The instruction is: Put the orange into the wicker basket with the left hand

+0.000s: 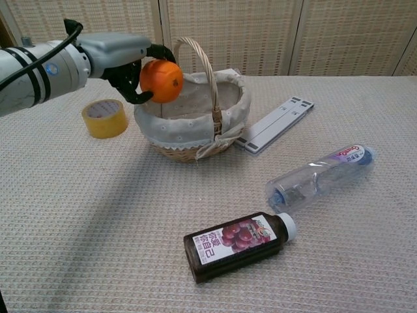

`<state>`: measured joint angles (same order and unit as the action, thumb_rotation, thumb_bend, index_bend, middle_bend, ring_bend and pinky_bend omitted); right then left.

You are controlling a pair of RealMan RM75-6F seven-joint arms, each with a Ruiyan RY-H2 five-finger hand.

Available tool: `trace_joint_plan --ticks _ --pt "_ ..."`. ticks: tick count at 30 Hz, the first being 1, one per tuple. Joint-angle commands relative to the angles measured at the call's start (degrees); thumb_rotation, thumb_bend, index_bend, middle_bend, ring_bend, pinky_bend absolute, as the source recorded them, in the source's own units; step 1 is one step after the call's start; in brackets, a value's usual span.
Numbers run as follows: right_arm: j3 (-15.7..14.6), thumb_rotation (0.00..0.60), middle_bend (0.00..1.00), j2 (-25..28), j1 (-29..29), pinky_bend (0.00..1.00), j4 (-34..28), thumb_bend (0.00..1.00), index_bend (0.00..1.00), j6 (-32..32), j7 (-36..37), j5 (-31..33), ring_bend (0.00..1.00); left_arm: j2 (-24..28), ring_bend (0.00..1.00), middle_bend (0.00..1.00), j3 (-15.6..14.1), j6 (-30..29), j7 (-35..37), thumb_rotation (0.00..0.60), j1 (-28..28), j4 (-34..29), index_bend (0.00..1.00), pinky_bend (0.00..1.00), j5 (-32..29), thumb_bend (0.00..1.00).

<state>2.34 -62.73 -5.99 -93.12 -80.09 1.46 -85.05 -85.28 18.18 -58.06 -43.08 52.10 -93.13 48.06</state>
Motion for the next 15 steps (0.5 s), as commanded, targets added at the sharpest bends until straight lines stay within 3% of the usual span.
trace_joint_plan --ticks 1,10,15 --pt "0.0 0.600 0.00 0.0 0.1 0.00 0.0 0.06 0.68 -0.1 0.0 -0.1 0.00 1.1 0.00 0.00 -0.2 -1.7 0.5 0.600 -0.1 -1.3 0.00 0.14 -0.8 0.37" --pt "-0.2 0.600 0.00 0.1 0.2 0.00 -0.3 0.06 0.69 -0.5 -0.2 -0.5 0.00 8.6 0.00 0.00 -2.2 -5.7 4.2 0.600 -4.5 -8.5 0.00 0.14 -1.0 0.37" --pt "-0.2 0.600 0.00 0.3 0.4 0.00 0.0 0.06 0.69 -1.0 -0.4 -0.8 0.00 16.8 0.00 0.00 -6.5 -10.2 8.7 0.600 -11.6 -14.4 0.00 0.14 4.2 0.37"
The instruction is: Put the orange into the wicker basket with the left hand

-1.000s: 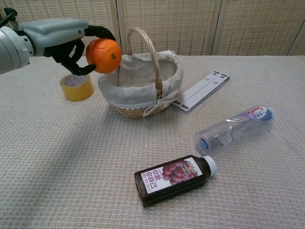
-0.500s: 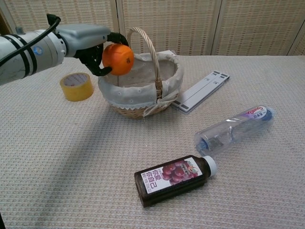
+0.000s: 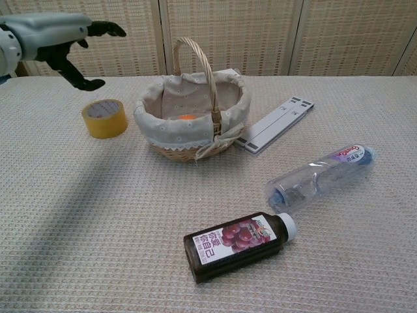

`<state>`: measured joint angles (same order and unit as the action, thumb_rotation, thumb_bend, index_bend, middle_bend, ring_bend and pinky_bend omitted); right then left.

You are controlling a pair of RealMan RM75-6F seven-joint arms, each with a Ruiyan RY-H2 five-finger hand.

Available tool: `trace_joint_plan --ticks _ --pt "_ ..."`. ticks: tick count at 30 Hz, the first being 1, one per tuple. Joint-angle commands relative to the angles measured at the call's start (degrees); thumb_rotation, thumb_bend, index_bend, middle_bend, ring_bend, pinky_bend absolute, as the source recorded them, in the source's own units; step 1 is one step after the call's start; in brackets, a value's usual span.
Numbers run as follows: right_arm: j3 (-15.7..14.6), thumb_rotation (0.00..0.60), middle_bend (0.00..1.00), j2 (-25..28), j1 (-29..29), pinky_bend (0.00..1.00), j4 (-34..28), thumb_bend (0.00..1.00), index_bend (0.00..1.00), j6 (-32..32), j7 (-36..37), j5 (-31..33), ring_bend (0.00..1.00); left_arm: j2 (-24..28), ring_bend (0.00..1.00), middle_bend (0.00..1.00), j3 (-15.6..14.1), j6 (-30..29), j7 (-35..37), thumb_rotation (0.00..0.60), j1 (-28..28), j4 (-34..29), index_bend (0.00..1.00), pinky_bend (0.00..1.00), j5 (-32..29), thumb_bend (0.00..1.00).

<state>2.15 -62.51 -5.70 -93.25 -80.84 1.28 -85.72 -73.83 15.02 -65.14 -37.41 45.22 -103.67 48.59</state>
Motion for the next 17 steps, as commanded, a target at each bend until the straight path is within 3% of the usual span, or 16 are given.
trace_joint_plan --ticks 1,4,9,10,11,12,14,17 --pt "0.0 0.600 0.00 0.0 0.1 0.00 0.3 0.06 0.70 -0.4 -0.5 -0.3 0.00 7.5 0.00 0.00 -4.8 -4.2 4.3 0.600 -6.8 -5.2 0.00 0.14 5.0 0.37" --pt "-0.2 0.600 0.00 -0.1 0.2 0.00 0.3 0.06 0.70 -0.6 -0.9 -0.7 0.00 11.6 0.00 0.00 -8.3 -6.9 8.9 0.600 -12.2 -7.2 0.00 0.13 8.6 0.37" --pt "-0.3 0.600 0.00 -0.1 0.2 0.00 0.2 0.06 0.70 -0.6 -1.3 -0.9 0.00 13.5 0.00 0.00 -11.6 -9.3 13.0 0.600 -16.5 -6.4 0.00 0.13 13.2 0.37" --pt "-0.3 0.600 0.00 -0.2 0.2 0.00 0.1 0.06 0.71 -0.7 -1.6 -1.1 0.00 13.9 0.00 0.00 -13.4 -11.1 15.1 0.600 -18.9 -5.1 0.00 0.12 15.9 0.37" --pt "-0.3 0.600 0.00 -0.3 0.2 0.00 0.0 0.06 0.71 -1.1 -2.5 -1.4 0.00 13.7 0.00 0.00 -17.6 -15.7 18.6 0.600 -24.7 -2.1 0.00 0.12 19.2 0.37" --pt "-0.3 0.600 0.00 -0.5 0.2 0.00 -0.1 0.06 0.71 -1.2 -2.9 -1.5 0.00 12.8 0.00 0.00 -19.1 -18.2 21.3 0.600 -27.0 0.4 0.00 0.12 22.6 0.37" --pt "-0.3 0.600 0.00 -0.7 0.2 0.00 -0.2 0.06 0.71 -1.1 -3.4 -1.4 0.00 11.1 0.00 0.00 -20.9 -21.7 25.6 0.600 -30.5 5.9 0.00 0.12 27.1 0.36" --pt "-0.4 0.600 0.00 -0.9 0.0 0.00 -0.1 0.06 0.71 -0.9 -4.1 -1.7 0.00 10.2 0.00 0.00 -20.8 -24.9 29.5 0.600 -32.9 8.7 0.00 0.12 30.4 0.37"
